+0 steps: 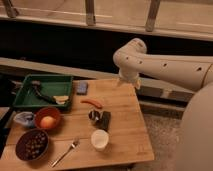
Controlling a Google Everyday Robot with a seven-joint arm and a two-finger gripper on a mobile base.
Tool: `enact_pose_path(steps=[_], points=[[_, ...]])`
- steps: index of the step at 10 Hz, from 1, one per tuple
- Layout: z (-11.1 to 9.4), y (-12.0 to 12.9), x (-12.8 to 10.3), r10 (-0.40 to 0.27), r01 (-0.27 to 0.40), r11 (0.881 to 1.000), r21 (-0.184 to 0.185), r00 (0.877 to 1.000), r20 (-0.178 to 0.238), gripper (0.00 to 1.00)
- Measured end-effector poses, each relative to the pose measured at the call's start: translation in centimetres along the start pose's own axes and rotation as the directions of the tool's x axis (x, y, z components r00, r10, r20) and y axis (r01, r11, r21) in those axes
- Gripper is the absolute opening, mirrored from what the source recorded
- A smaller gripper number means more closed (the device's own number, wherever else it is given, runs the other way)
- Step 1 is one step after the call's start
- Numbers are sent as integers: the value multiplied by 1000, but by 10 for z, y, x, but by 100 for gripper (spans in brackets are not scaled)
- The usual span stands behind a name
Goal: Place pepper in metal cup
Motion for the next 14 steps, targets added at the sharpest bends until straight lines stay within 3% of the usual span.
enact_pose_path(steps=[3,4,6,8,10,14], points=[[-4,4,3,-68,68,997,-18,998,3,68],[-7,13,5,-166,166,986,-25,986,4,68],[-10,36,4,-410,410,911,-37,912,3,68],[-9,61,-1,-523,522,851,-61,852,-8,68],[-8,79,-2,-543,540,838,-76,840,-13,68],[-7,76,-3,-538,536,841,-78,843,-12,68]])
